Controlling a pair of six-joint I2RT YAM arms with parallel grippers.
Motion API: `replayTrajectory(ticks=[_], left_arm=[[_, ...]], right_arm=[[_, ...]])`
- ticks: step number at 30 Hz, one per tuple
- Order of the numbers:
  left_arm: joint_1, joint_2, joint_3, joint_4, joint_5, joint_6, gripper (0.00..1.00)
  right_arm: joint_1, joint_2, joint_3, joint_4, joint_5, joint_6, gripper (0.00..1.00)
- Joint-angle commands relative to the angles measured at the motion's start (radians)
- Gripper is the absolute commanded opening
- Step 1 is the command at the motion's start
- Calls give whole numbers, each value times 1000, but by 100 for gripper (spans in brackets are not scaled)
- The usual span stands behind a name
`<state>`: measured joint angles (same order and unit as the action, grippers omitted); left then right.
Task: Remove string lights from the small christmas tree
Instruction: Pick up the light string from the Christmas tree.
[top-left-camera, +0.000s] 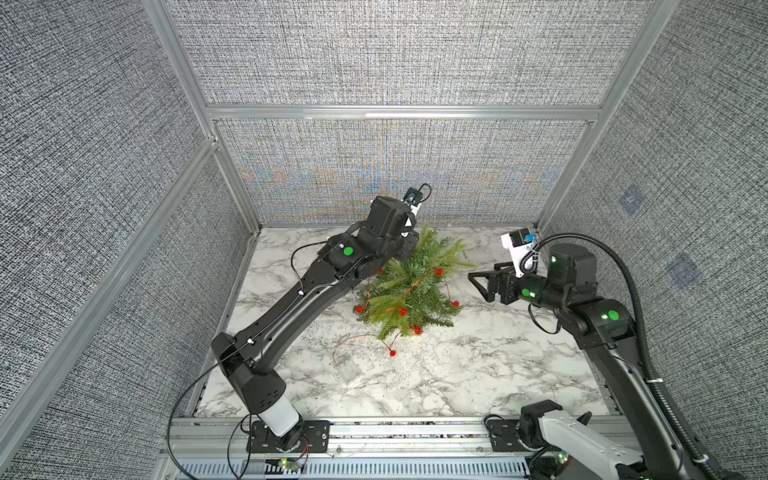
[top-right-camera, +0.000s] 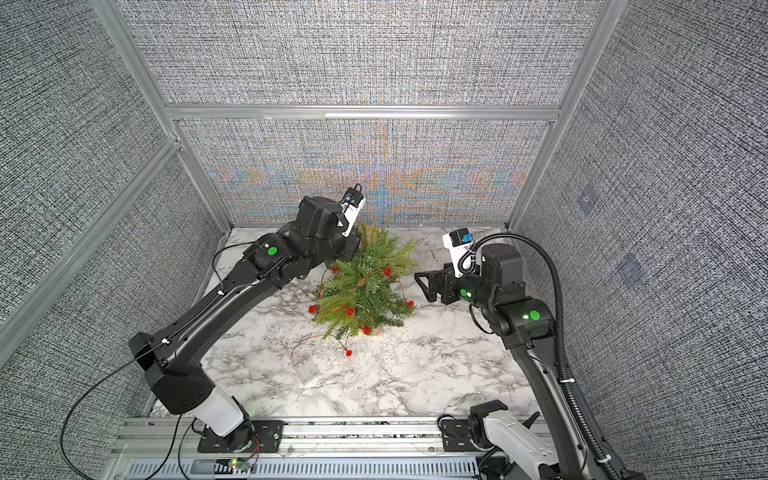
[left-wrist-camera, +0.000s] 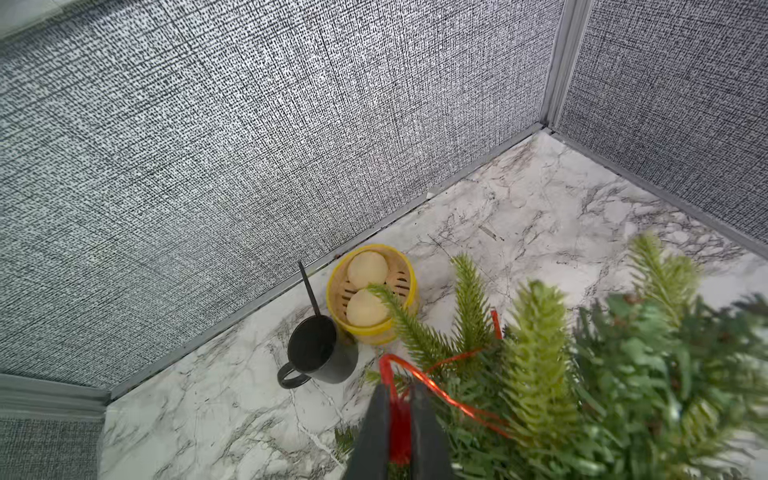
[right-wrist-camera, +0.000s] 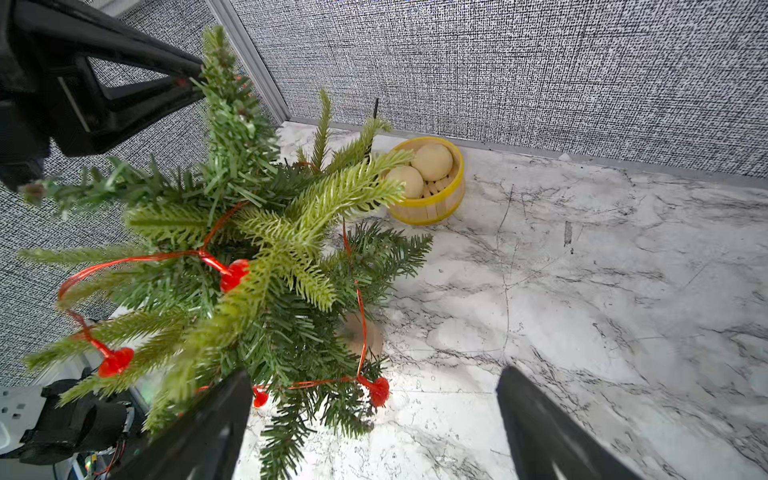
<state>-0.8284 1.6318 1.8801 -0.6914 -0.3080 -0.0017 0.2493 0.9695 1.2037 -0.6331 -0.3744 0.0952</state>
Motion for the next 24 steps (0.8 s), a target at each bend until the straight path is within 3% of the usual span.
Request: replayTrajectory(ticks=[1,13,24], left_arm=[[-10,-29,-21,-3,-15,-14,0],[-53,-117,-105,-24,-46,-30,0],[-66,-87,-29,-12,-59,15,0]], right_arm=[[2,-2,-1,20,-5,5,93],[2,7,-4,39,-9,20,93],[2,13,3,59,-17,31,93]])
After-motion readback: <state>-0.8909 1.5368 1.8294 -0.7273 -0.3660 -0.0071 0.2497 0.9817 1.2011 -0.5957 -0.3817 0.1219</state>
